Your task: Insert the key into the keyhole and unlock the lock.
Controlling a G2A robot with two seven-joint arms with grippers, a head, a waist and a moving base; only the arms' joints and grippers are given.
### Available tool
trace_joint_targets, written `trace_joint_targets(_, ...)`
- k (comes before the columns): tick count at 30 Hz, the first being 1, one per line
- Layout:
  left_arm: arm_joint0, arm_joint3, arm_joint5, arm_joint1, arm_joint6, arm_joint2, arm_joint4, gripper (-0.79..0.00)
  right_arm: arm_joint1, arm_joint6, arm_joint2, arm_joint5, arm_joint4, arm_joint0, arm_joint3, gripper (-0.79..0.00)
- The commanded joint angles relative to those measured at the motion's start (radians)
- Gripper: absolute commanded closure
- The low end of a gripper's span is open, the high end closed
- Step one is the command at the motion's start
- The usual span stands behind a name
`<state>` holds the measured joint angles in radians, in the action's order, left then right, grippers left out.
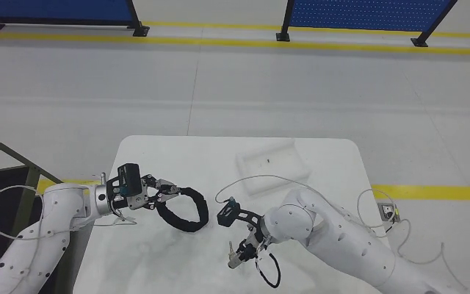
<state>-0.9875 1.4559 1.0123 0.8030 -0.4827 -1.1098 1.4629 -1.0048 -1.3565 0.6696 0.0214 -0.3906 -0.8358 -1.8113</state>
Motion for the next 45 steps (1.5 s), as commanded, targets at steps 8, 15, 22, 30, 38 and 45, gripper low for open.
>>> trace_joint_targets(8, 0.000, 0.000, 0.000, 0.000, 0.000, 0.000, 0.000, 0.000, -0.007, 0.002, -0.039, -0.093, -0.038, 0.001, 0.004, -0.785)
trace_joint_targets(15, 0.000, 0.000, 0.000, 0.000, 0.000, 0.000, 0.000, 0.000, -0.041, 0.028, -0.140, -0.271, -0.122, 0.039, 0.058, -0.785)
trace_joint_targets(22, 0.000, 0.000, 0.000, 0.000, 0.000, 0.000, 0.000, 0.000, -0.075, 0.075, -0.223, -0.379, -0.239, 0.066, 0.088, -0.785)
trace_joint_targets(30, 0.000, 0.000, 0.000, 0.000, 0.000, 0.000, 0.000, 0.000, -0.099, 0.080, -0.271, -0.420, -0.316, 0.074, 0.084, -0.311)
trace_joint_targets(38, 0.000, 0.000, 0.000, 0.000, 0.000, 0.000, 0.000, 0.000, -0.112, 0.084, -0.286, -0.425, -0.363, 0.076, 0.087, -0.265)
trace_joint_targets(45, 0.000, 0.000, 0.000, 0.000, 0.000, 0.000, 0.000, 0.000, -0.129, 0.096, -0.294, -0.415, -0.400, 0.083, 0.108, -0.249)
